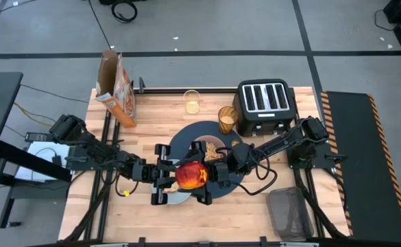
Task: Arrange a breakfast setting
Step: Put the red apple on the top left of the blue tablemat
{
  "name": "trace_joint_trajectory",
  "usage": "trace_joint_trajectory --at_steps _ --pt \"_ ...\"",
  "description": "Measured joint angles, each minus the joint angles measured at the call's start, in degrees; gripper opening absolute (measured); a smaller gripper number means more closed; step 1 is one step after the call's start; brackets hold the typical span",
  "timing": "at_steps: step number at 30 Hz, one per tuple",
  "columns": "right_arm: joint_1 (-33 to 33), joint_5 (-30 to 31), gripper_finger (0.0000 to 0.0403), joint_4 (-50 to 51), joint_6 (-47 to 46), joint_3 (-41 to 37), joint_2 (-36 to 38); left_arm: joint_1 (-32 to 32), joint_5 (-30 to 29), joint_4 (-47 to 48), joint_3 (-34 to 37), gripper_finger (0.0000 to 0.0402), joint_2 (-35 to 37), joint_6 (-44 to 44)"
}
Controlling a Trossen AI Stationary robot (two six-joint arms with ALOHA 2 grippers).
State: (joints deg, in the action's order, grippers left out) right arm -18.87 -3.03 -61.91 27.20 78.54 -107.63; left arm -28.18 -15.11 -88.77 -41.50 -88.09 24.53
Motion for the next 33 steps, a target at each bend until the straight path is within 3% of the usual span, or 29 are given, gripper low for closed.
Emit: trace_joint_trajectory --at_steps 7,14,18,33 --pt "0.0 0.3 0.0329 0.0 0.0 0.0 0.0 0.0 -0.2 0.4 0.0 0.0066 0.0 -0.9" --pt "0.0 0.5 0.0329 0.0 0.0 0.0 0.0 0.1 -1.6 0.8 0.0 0.0019 0.0 -1.4" --pt "0.0 0.5 0.0330 0.0 0.0 0.0 0.0 0.1 -2.1 0.8 0.0 0.0018 0.0 -1.2" --pt "-0.3 1.5 0.0398 1.5 -0.1 0.0 0.0 -0.6 -3.1 0.0 0.0 0.0018 0.0 -0.6"
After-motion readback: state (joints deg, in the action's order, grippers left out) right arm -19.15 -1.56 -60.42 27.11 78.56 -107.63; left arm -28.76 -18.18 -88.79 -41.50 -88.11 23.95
